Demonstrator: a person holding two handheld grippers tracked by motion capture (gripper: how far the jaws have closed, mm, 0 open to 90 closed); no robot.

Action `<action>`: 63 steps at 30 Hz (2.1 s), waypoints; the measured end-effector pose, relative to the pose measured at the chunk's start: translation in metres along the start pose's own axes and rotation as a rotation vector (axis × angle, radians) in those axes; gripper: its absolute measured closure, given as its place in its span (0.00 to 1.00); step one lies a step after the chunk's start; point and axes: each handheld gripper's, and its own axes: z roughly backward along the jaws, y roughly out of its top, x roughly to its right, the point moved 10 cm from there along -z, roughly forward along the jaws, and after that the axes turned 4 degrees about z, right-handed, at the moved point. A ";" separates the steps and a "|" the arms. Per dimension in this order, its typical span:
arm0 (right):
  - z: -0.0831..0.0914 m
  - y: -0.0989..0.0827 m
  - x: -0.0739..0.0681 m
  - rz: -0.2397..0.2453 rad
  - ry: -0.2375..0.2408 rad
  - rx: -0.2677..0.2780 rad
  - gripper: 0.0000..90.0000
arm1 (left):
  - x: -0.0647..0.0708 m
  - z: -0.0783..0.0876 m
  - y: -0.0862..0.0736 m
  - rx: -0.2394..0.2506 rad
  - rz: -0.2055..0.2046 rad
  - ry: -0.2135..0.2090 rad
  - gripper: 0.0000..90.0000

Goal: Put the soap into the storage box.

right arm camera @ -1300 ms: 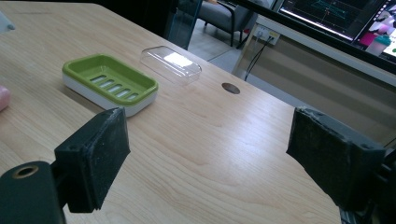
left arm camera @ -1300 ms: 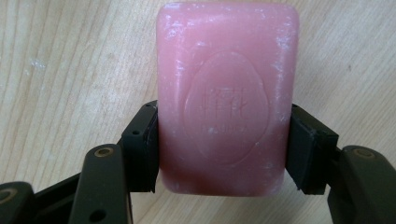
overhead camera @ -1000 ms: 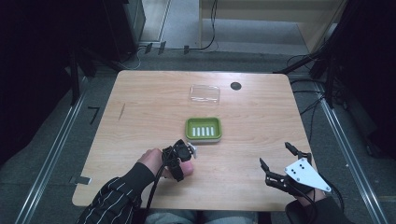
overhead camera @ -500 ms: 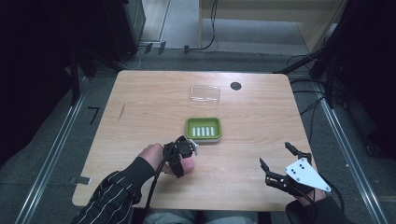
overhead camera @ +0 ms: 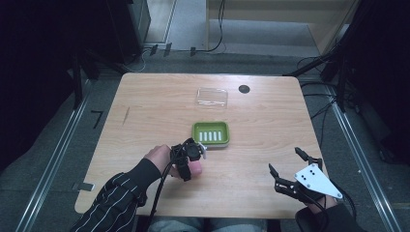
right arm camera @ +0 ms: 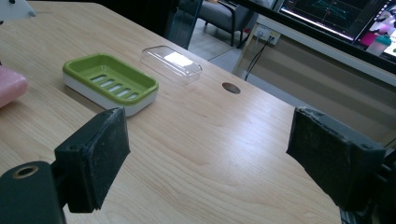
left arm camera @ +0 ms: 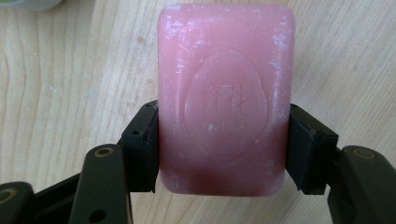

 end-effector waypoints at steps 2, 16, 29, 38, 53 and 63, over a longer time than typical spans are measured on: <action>0.000 0.000 0.000 0.000 0.000 0.000 0.14 | -0.002 0.002 0.002 0.000 -0.007 -0.002 0.43; 0.000 0.000 0.000 0.000 0.001 -0.001 0.14 | -0.010 0.012 0.012 0.014 -0.041 -0.008 0.43; -0.001 0.000 0.000 0.005 0.004 -0.002 0.14 | -0.010 0.017 0.020 0.023 -0.083 -0.026 0.43; -0.001 0.000 -0.001 0.005 0.005 -0.004 0.14 | -0.014 0.024 0.026 0.027 -0.104 -0.027 0.43; -0.001 0.000 -0.001 0.005 0.005 -0.005 0.14 | -0.023 0.031 0.039 0.034 -0.134 -0.020 0.43; -0.001 0.000 -0.001 0.006 0.006 -0.006 0.14 | -0.027 0.034 0.045 0.031 -0.154 -0.013 0.43</action>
